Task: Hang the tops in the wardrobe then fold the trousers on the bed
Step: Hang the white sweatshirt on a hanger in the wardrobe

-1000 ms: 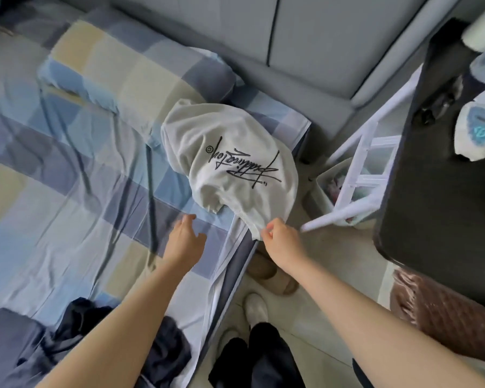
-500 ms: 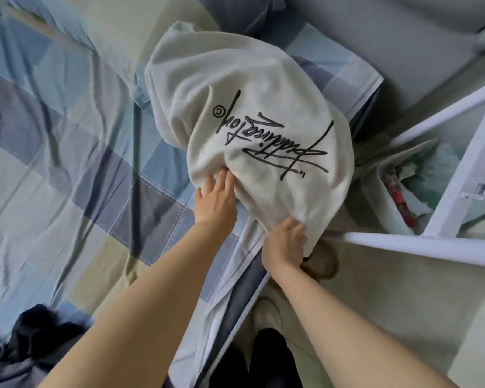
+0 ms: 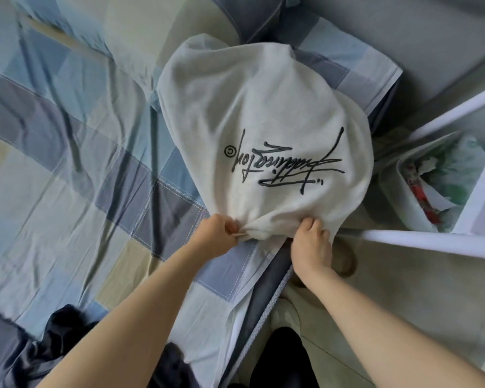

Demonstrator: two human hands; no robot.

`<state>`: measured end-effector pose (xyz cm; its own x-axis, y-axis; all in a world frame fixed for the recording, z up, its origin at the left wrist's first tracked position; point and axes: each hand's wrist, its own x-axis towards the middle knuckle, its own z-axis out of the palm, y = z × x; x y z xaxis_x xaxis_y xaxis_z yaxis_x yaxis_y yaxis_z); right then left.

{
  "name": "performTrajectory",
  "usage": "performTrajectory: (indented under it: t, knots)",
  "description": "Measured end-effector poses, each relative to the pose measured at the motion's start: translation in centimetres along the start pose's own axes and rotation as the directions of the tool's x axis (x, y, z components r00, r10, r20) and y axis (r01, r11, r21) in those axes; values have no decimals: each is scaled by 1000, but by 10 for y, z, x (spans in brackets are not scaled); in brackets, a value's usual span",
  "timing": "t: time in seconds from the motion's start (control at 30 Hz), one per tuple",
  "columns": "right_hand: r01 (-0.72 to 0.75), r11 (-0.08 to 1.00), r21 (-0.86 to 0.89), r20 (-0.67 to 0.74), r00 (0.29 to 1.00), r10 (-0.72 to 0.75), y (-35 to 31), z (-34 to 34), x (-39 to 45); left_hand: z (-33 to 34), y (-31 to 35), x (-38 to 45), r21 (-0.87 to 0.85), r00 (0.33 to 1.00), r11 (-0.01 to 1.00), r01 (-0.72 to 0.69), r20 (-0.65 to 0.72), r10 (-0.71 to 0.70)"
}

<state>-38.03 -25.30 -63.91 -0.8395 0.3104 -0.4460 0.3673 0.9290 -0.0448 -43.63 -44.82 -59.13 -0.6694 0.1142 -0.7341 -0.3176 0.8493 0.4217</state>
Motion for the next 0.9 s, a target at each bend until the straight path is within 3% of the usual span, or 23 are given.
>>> performTrajectory:
  t: [0.13,0.27,0.43,0.6,0.67,0.8,0.9]
  knots:
    - [8,990,144,65,998,-17,13,-20,-7,-4,-19,-45,-259,997,964,58,68,-42]
    - [-59,884,463,107,994,10,11,-68,-46,-26,-23,-98,-501,986,862,76,-94,-141]
    - [68,611,789,-84,996,-3,-11,-185,-127,-90,5,-182,-763,946,642,-75,-258,-196]
    - [289,462,838,-280,956,-90,-29,-314,-215,-168,68,-291,-900,898,355,-253,-355,-261]
    - [352,445,824,-336,935,-116,-31,-360,-251,-195,88,-337,-906,902,312,-286,-364,-232]
    - [350,338,874,-345,936,-76,-19,-442,-335,-239,122,-446,-770,901,477,-423,-411,135]
    - [220,-36,975,-222,974,-50,-4,-494,-392,-259,139,-504,-554,837,634,-540,-433,335]
